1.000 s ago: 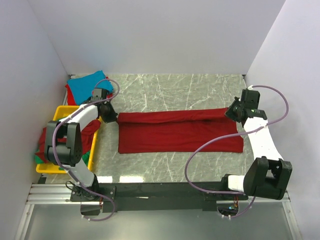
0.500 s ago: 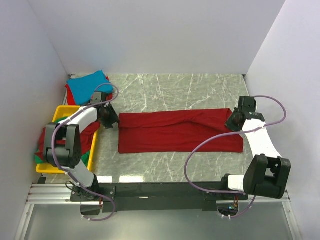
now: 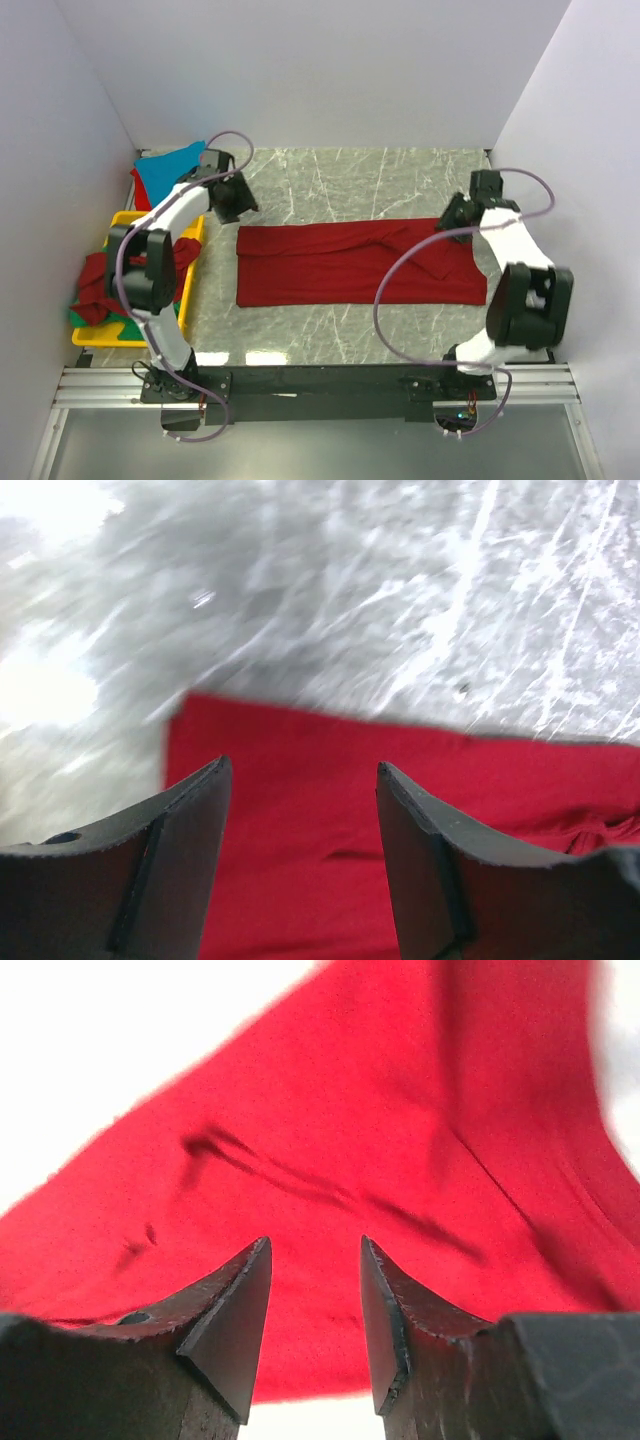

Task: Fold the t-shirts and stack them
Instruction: Fold the tshirt

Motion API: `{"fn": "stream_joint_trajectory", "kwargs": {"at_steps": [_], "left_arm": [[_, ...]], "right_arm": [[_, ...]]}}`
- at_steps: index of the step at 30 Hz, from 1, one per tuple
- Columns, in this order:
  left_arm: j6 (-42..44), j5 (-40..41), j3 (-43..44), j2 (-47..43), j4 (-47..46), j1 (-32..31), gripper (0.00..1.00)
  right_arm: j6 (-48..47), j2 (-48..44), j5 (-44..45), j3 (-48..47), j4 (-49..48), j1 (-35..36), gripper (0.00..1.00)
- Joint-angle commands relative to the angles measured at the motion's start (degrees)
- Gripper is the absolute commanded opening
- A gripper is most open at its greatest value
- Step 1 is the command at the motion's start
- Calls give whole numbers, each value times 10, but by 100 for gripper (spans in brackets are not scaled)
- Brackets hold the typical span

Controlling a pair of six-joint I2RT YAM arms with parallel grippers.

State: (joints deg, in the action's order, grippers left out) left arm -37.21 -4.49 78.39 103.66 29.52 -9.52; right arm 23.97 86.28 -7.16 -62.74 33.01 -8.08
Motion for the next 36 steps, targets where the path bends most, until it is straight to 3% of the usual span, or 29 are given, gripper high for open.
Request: {"fn": "stream_joint_trajectory", "kwargs": {"at_steps": [1, 7, 13, 22, 36], "left_arm": [[-6, -32, 52, 51, -6, -14, 65], [-26, -47, 73, 84, -15, -16, 65], [-22, -39, 71, 89, -7, -16, 65], [-17, -37, 66, 95, -2, -16, 65], [-15, -37, 35, 82, -10, -16, 66]], "right_arm": [[-18, 72, -65, -86, -58, 17, 48], [-15, 211, -93, -202, -41, 52, 49], [-23, 269, -73, -254, 0, 98, 49], [-29, 246, -20, -191, 13, 121, 49], [-32, 219, 58, -169, 22, 124, 49]]}}
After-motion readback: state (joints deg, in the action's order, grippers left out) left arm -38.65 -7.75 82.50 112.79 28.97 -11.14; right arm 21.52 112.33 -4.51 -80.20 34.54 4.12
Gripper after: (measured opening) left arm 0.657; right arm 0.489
